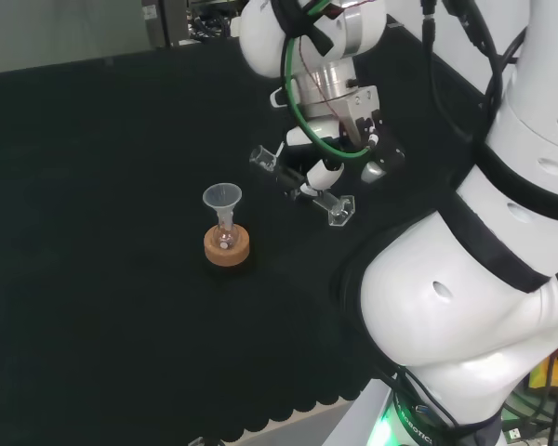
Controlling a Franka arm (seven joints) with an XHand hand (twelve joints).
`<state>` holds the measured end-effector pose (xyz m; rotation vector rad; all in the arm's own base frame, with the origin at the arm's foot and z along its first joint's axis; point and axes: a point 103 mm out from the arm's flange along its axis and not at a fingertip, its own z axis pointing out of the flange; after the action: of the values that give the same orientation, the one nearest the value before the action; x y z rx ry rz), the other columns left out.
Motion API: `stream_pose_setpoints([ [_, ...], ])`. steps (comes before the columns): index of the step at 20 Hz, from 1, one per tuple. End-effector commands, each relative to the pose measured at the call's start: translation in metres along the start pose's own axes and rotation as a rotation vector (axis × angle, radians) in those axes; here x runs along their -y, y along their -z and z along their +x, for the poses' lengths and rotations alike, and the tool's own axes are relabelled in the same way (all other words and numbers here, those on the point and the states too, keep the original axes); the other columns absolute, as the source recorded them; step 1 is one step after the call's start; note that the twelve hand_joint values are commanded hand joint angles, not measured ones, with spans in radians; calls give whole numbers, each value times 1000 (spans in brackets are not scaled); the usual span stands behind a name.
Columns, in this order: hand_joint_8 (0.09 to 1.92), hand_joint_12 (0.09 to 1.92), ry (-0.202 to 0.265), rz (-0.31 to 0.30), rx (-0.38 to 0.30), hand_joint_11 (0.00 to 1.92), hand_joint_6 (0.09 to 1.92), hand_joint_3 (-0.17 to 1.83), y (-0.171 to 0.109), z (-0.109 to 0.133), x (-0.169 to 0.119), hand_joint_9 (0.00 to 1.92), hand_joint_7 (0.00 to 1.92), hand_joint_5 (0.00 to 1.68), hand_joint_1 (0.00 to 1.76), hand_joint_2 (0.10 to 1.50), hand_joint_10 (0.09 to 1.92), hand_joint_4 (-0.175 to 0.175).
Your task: Pour the water from the graduated cylinder into the round-bottom flask.
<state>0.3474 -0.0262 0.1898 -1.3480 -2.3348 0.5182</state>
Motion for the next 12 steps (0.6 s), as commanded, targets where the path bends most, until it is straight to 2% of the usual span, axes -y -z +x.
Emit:
stream_pose_setpoints([
  [1,551,752,-8,84,46,1286,1152,-4,3,0,-6,1354,1076,886,1117,1171,141,-137],
  [6,550,750,-16,104,56,1286,1150,-4,6,3,-11,1355,1078,888,1118,1171,140,-138],
  [12,536,741,-36,158,113,1290,1138,-5,9,6,-16,1362,1089,896,1123,1167,132,-144],
])
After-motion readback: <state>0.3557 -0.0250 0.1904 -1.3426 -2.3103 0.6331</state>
